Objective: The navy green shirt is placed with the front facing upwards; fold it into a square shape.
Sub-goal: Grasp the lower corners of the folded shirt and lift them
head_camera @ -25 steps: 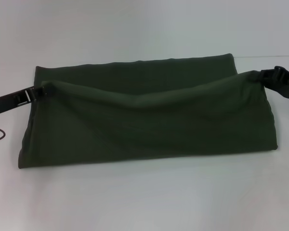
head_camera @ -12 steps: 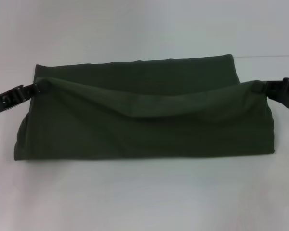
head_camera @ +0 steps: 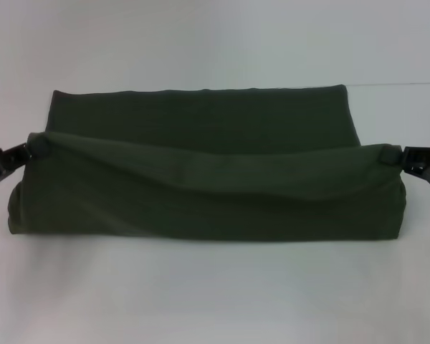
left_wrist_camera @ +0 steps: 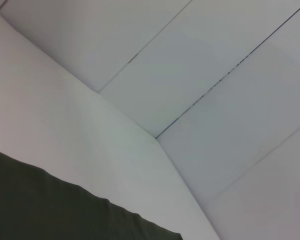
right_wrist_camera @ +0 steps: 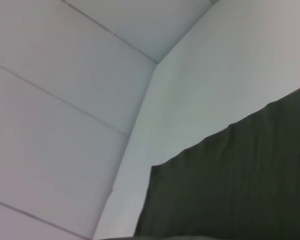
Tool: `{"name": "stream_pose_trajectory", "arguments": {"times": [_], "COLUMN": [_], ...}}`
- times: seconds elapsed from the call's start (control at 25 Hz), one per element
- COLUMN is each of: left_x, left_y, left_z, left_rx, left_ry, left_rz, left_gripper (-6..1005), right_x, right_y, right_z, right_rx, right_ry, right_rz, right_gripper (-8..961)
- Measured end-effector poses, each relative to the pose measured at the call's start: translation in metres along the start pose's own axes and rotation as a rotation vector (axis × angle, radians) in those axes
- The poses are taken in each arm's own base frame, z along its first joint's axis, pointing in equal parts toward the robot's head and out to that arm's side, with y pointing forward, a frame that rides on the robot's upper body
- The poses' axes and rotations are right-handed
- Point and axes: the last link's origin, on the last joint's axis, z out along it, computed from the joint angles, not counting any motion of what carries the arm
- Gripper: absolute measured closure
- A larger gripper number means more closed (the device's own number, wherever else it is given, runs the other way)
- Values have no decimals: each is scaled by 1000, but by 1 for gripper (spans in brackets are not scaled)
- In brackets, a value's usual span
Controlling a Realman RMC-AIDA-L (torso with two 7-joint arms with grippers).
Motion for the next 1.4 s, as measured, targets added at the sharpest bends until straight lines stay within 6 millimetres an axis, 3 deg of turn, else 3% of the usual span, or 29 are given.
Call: {"name": "stream_pose_trajectory", "arguments": {"times": [0.96, 1.4], "left_x": [-35, -47], "left_y": [7, 14], "left_z": [-63, -81], "left_rx": [-66, -87], "left_ry": [-36, -116], "left_rz": [-131, -205], "left_gripper": [967, 967], "right_x": [47, 59], "right_y": [19, 21], "right_z": [-17, -21], "right_rx": [-161, -161], "right_ry": [271, 412], "right_rz": [36, 44], "right_gripper": [904, 903]}}
